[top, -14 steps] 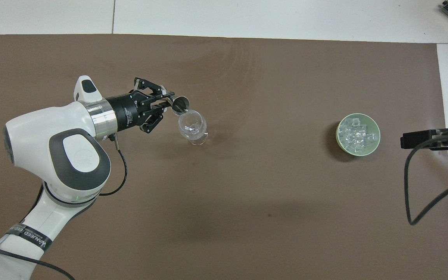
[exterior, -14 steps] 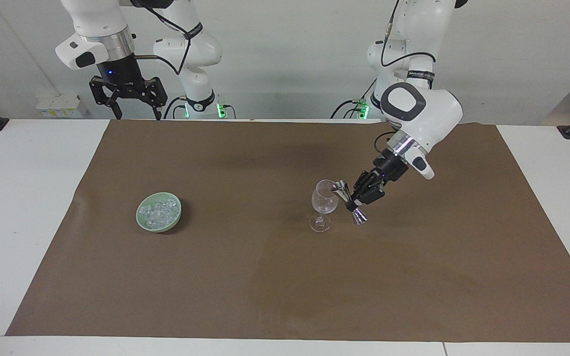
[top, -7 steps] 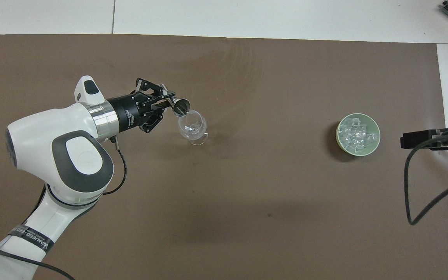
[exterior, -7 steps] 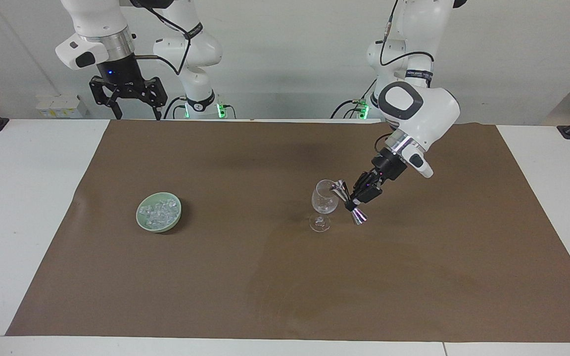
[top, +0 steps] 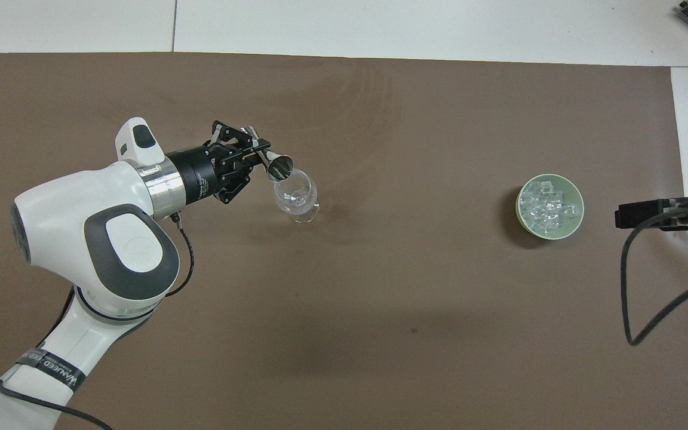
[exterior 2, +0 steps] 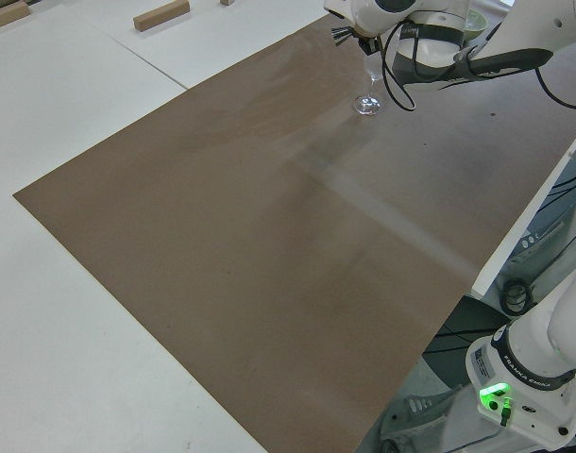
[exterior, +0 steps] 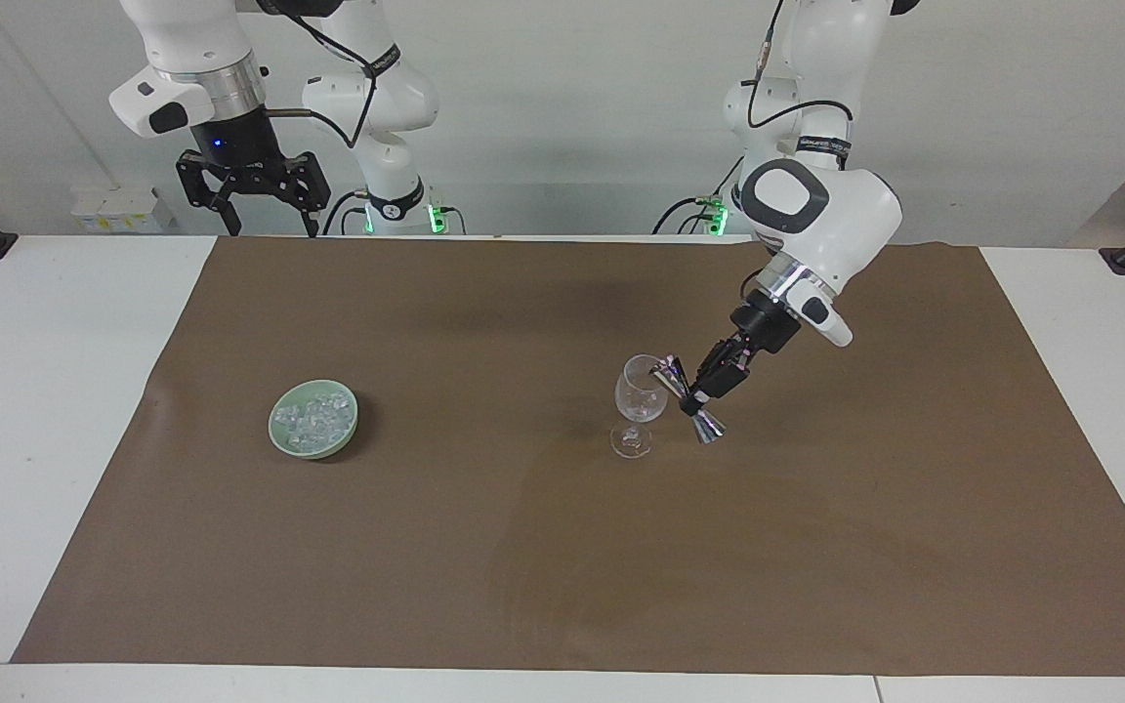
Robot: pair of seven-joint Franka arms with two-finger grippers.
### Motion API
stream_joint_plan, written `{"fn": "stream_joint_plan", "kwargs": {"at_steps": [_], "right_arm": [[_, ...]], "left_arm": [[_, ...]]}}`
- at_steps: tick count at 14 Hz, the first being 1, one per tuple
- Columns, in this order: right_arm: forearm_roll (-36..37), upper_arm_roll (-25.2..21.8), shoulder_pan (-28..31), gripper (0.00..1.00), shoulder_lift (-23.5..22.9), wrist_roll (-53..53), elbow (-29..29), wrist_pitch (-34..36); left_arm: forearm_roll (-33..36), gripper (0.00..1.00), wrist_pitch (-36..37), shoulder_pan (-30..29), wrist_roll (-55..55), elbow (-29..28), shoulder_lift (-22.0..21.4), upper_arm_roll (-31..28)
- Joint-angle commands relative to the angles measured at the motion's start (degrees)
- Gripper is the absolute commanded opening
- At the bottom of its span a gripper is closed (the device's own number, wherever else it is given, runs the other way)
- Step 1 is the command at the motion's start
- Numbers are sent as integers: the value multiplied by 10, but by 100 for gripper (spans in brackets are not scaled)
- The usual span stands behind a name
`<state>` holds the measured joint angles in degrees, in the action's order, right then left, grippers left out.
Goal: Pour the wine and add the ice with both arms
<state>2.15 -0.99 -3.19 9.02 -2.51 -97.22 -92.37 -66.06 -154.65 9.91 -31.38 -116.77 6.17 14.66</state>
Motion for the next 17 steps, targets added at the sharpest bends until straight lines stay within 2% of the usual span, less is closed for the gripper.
{"fn": "stream_joint_plan", "kwargs": {"at_steps": [1,17], "right_arm": [[11,5,1,100,13,-14,-16,-13],[11,5,0,100,13,-14,-16,-13]], "left_arm": [[-10,0,-21,19,20,-24,-20,-10],[-10,0,-49,27,100,-26,-21,-10]]}}
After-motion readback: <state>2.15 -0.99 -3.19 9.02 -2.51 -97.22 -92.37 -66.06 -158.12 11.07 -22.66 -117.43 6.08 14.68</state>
